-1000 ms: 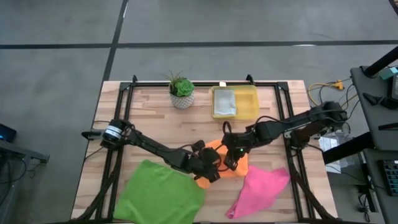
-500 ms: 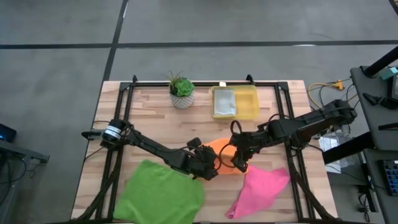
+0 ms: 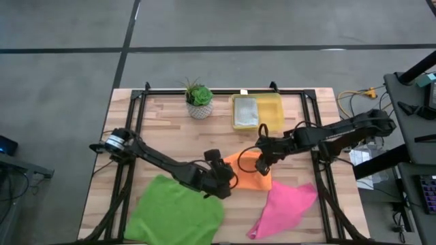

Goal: Fold microfiber towels
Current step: Fold the orange microfiber cloth

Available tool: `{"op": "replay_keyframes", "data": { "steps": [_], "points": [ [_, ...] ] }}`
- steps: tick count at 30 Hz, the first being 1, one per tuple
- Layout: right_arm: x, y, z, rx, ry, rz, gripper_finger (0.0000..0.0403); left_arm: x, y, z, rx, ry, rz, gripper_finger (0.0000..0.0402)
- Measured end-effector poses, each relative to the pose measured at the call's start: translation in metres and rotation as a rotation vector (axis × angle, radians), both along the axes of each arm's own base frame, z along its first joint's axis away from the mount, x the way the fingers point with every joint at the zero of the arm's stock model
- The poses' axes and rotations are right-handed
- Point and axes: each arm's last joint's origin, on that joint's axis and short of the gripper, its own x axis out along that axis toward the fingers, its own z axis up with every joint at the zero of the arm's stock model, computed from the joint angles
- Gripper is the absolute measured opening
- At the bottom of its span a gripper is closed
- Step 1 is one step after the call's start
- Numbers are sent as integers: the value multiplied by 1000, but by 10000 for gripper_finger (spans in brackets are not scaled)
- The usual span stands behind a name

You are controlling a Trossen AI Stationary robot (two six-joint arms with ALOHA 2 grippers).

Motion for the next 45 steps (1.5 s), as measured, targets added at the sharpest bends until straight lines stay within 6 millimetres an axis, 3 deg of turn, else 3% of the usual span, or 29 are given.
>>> {"op": "replay_keyframes", "data": {
  "steps": [4, 8, 14, 23, 29, 35, 42, 45],
  "points": [
    [-1, -9, -16, 31, -21, -34, 8, -1, -7, -23, 60, 101, -178, 166],
    [-2, -12, -27, 74, -53, -51, 8, -2, -9, -40, 51, 137, -231, 166],
    [0, -11, -28, 93, -83, -64, 8, 2, -10, -41, 136, 153, -317, 166],
    [0, -11, -28, 93, -86, -64, 8, 4, -17, -40, 295, 203, -589, 166],
    [0, -11, -28, 93, -91, -64, 8, 2, -7, -59, 520, 336, -741, 166],
    [2, -11, -27, 96, -110, -63, 8, 12, 2, -70, 690, 370, -680, 166],
    [3, -11, -26, 101, -120, -60, 8, 21, 1, -65, 681, 291, -664, 162],
    [3, -10, -26, 99, -122, -50, 8, 22, 1, -58, 627, 281, -624, 132]
  ]
}}
